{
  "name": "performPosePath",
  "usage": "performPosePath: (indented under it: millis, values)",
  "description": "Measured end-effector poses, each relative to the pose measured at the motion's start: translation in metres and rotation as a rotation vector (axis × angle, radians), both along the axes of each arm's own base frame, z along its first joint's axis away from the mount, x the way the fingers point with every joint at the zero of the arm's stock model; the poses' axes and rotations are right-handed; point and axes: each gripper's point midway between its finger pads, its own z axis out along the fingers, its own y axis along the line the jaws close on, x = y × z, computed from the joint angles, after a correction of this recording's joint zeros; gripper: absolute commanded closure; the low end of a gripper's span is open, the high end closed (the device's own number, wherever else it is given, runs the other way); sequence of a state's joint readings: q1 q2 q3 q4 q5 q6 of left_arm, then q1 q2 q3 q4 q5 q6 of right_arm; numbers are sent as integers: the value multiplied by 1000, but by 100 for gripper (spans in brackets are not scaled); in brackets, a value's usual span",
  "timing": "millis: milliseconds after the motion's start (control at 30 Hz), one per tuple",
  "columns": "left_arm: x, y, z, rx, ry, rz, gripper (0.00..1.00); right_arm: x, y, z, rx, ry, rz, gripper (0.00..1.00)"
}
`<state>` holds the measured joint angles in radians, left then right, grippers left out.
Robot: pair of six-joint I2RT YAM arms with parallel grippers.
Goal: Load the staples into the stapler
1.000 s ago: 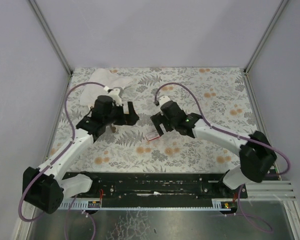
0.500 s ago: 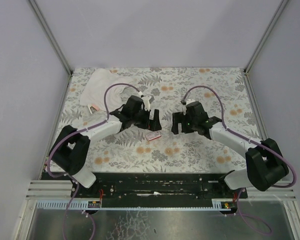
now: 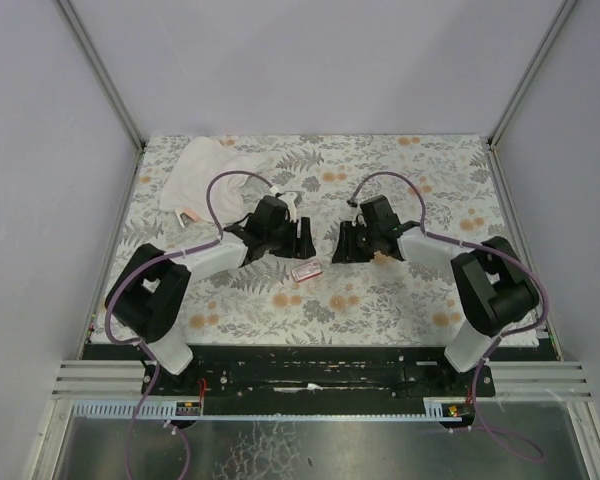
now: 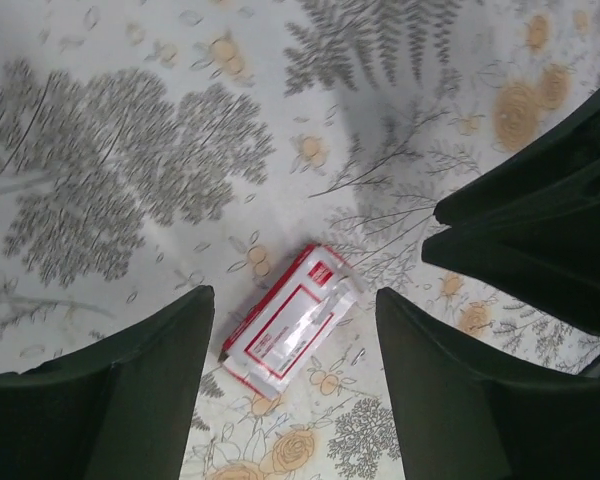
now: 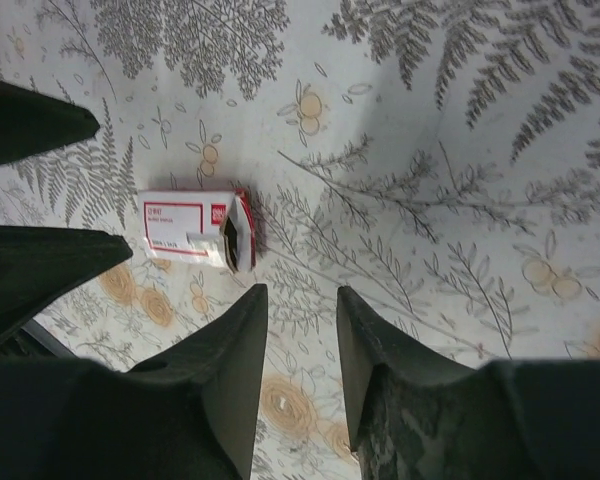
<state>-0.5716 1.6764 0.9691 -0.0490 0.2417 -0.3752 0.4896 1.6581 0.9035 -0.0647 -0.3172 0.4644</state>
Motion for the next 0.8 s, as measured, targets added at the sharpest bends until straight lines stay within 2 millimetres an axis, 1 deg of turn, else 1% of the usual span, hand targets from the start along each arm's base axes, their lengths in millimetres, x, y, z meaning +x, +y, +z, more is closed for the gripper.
performPosePath:
  millis: [33, 167, 267, 367, 533, 800]
  values:
    - [0, 3, -2, 2, 6, 28, 36, 2, 4, -2, 13, 11, 5, 61]
    - [-15, 19, -19, 9, 76, 131, 37, 8, 15, -9, 42, 40, 15, 64]
    - [-29, 30, -32, 7, 133, 200, 38, 8, 20, -12, 57, 63, 24, 65]
    - [-40, 37, -41, -4, 170, 249, 39, 8, 23, -14, 68, 80, 32, 69]
    - [-45, 38, -42, -45, 182, 295, 42, 9, 30, -20, 93, 103, 47, 69]
    - [-43, 34, -42, -83, 194, 319, 49, 5, 37, -25, 128, 143, 69, 69]
